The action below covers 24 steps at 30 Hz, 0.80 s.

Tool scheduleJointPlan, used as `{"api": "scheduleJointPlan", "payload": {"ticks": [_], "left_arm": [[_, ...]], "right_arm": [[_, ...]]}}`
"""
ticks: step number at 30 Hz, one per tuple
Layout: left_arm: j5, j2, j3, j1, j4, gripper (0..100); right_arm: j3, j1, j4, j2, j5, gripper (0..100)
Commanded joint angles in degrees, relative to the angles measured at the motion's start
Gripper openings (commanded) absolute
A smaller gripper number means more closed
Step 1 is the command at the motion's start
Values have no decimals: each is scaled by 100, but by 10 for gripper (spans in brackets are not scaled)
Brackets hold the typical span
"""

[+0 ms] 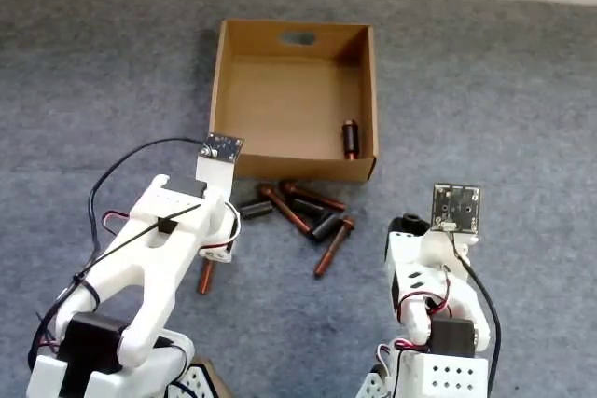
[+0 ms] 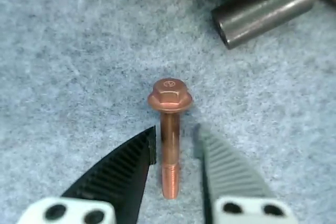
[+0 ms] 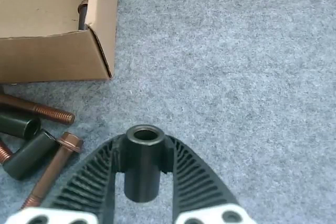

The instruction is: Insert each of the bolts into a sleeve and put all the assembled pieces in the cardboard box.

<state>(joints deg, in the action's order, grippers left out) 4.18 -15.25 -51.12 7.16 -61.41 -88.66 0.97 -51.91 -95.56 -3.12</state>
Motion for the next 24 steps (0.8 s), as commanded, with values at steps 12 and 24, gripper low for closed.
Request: {"api": "scheduleJointPlan", "payload": {"ticks": [12, 24], "left_arm": [[-18, -22, 13, -4, 651, 258], [-35, -22, -22, -673, 633, 258]], "right_arm": [[40, 40, -13, -57, 53, 6], [40, 40, -13, -57, 53, 6]]}}
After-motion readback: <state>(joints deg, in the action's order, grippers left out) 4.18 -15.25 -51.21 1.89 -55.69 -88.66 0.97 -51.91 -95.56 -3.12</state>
